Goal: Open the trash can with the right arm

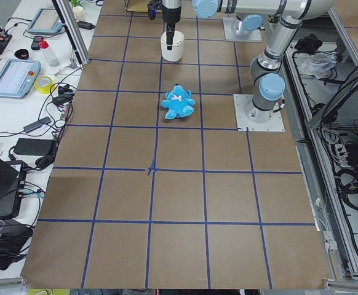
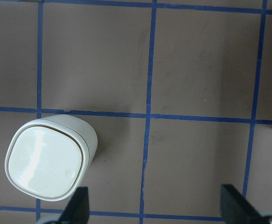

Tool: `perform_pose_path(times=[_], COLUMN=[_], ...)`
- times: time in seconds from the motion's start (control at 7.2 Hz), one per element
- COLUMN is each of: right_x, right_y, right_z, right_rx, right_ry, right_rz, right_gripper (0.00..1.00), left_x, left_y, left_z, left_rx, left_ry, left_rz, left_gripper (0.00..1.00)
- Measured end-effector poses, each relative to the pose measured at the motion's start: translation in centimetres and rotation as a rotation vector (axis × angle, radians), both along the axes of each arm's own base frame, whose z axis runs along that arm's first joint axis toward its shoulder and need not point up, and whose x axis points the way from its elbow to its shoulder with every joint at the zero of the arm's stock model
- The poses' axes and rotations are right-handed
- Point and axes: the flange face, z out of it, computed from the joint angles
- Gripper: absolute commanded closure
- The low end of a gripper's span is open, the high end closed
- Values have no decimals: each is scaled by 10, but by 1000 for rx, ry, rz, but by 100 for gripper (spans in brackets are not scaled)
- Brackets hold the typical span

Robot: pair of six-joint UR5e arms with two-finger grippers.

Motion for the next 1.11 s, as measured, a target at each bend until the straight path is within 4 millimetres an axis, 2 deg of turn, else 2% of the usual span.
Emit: perform_pose_path(times=[0.28, 0.42, 0.56, 0.69, 0.83, 0.97, 1.11], right_x=[2, 7, 25, 54, 87, 109, 121], right_y=[0, 1, 4, 9, 15, 19, 23], right_z=[0, 0, -2, -7, -16, -26, -38], right_rx=[-1, -2, -2, 0, 10, 27, 52], right_ry=[-5, -11, -17, -21, -24, -28, -47], right_rz=[-9, -24, -48, -59, -50, -32, -18], right_gripper=[2, 11, 39, 78, 100, 100, 100], left_x=[0, 0, 0, 0, 0, 0, 0], left_y=[0, 0, 0, 0, 0, 0, 0], left_z=[0, -1, -1, 0, 0, 0, 0], left_rx=[1, 1, 1, 1, 0, 1, 0], left_ry=[0, 1, 1, 1, 1, 2, 1], left_rz=[0, 0, 0, 0, 0, 0, 0], left_gripper=[0, 0, 0, 0, 0, 0, 0])
